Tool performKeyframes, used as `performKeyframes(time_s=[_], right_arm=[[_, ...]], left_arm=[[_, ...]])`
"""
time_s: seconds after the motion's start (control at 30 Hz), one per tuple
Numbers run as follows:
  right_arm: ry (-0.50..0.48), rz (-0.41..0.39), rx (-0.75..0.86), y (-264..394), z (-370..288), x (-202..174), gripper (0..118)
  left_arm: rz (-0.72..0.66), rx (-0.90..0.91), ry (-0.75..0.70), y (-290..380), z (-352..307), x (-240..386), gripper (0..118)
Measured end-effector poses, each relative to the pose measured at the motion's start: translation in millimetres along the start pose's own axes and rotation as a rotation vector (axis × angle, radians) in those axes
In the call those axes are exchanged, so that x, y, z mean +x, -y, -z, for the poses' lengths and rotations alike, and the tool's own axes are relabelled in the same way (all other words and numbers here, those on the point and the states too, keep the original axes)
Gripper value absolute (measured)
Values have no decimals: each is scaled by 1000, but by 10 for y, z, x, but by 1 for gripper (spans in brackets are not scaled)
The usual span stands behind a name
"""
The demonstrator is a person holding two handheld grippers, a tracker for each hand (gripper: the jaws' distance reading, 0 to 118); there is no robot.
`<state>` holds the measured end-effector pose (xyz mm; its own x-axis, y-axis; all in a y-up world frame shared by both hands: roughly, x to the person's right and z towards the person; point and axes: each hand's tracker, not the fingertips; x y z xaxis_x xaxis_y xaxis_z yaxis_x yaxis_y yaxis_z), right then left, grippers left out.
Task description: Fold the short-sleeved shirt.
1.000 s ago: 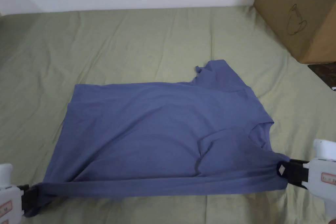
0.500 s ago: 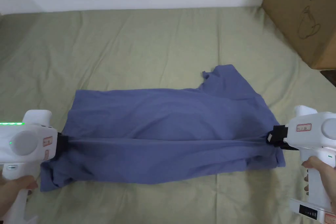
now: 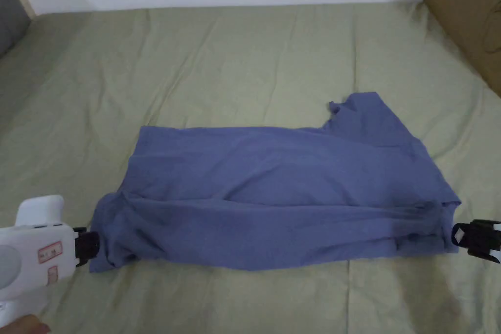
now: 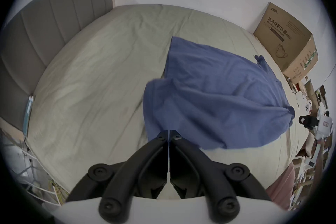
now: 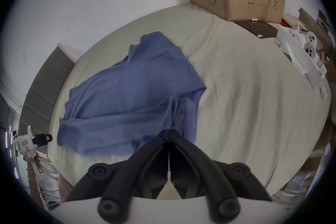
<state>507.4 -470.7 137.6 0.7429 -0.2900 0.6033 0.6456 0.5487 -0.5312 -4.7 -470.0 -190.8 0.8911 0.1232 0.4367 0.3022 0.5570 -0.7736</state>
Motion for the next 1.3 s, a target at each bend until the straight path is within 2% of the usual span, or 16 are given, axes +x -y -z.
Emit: performKeyframes(time_s=[0.1, 0.17, 0.27, 0.4, 0.47, 0.5, 0.53, 0.6, 0.63, 0.67, 0.8, 0.93, 1.0, 1.07, 1.13, 1.3], right_arm=[[0, -3, 3, 157, -65, -31, 0], [-3, 13, 9, 233, -94, -25, 0], [-3, 30, 8, 303, -111, -42, 0], [1, 24, 2, 332, -113, -77, 0], [14, 4, 20, 322, -116, -111, 1], [21, -1, 28, 292, -100, -125, 5], [35, -7, 35, 258, -79, -138, 22], [63, -3, 51, 178, -13, -134, 92], [69, 2, 56, 137, 35, -127, 106], [60, 5, 61, 93, 89, -111, 108], [37, 30, 42, -64, 374, -61, 108], [96, -77, -112, -66, 771, -91, 104], [62, -109, -147, -35, 870, -128, 73], [99, -184, -120, -27, 821, -214, 61], [50, -185, -113, -58, 716, -248, 20], [90, -237, -128, -84, 640, -366, 12]], left_arm=[[-30, 31, -16, 94, 76, -35, 7], [-72, -12, -5, 84, 202, -74, 52], [-76, -45, -2, 109, 449, -107, 78], [-21, -75, -79, 201, 589, -34, 50], [-27, -62, -71, 157, 515, -22, 8], [-44, -27, -44, 129, 491, -60, 8], [-65, -46, -41, 101, 461, -57, 8], [-61, -64, -30, 81, 468, -88, 8], [-50, -68, -28, 77, 463, -98, 8], [-21, -72, -30, 83, 449, -48, 8], [23, -76, -46, 44, 399, 27, 8], [39, -89, -51, 31, 409, 44, 8], [39, -95, -50, 31, 413, 46, 8], [35, -101, -48, 23, 421, 47, 8], [31, -100, -48, 19, 396, 47, 8], [37, -84, -33, -28, 240, 38, 8]])
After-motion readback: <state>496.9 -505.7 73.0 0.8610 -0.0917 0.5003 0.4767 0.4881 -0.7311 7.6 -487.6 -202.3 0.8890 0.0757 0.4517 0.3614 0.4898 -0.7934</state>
